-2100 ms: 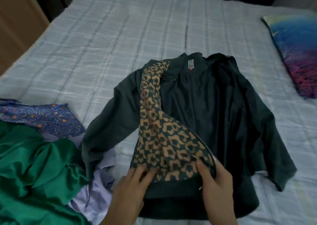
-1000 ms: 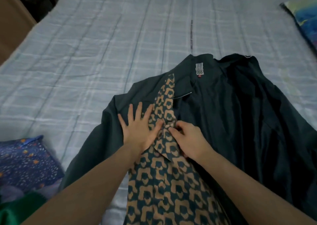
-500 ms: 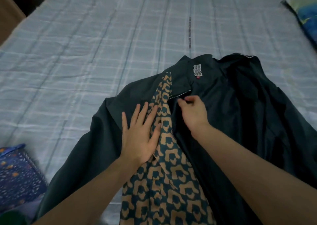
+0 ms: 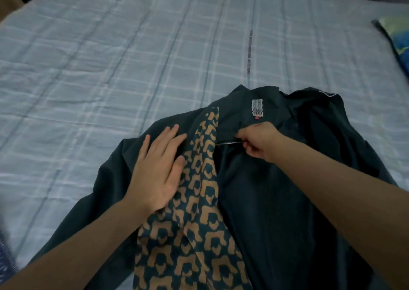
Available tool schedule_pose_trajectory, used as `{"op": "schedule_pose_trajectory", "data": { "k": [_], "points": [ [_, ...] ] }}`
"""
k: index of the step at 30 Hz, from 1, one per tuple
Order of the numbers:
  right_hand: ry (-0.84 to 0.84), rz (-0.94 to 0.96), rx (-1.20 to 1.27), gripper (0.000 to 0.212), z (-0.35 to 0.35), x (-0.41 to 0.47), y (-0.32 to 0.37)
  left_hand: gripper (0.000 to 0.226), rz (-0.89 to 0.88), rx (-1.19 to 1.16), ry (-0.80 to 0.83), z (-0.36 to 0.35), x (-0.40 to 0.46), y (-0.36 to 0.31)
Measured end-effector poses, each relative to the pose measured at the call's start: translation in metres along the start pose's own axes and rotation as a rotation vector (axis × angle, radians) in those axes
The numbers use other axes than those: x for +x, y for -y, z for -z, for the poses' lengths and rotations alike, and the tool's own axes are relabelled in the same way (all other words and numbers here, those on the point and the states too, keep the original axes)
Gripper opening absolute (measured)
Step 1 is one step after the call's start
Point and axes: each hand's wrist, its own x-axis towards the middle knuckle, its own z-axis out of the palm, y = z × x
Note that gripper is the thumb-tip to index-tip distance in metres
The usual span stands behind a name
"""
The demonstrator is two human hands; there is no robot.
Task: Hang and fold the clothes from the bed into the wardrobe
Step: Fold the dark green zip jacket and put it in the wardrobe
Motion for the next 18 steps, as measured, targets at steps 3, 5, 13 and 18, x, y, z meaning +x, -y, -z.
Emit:
{"op": "schedule_pose_trajectory", "data": {
  "k": [3, 5, 13, 18],
  "points": [
    [-0.124, 0.189, -0.256, 0.006, 0.007, 0.007, 0.008, 0.053, -0.016, -0.018, 0.007, 0.000, 0.008, 0.006],
    [-0.129, 0.252, -0.164, 0.015, 0.027, 0.006, 0.032, 0.053, -0.021, -0.043, 0.026, 0.000, 0.011, 0.009],
    [-0.136, 0.362, 0.356, 0.037, 0.070, 0.049, 0.119, 0.068, 0.129, 0.203, 0.244, -0.030, 0.017, 0.012],
    [-0.393, 0.386, -0.165, 0.058, 0.046, 0.043, 0.050, 0.089, 0.148, 0.347, 0.288, -0.031, 0.020, 0.006]
  ]
}}
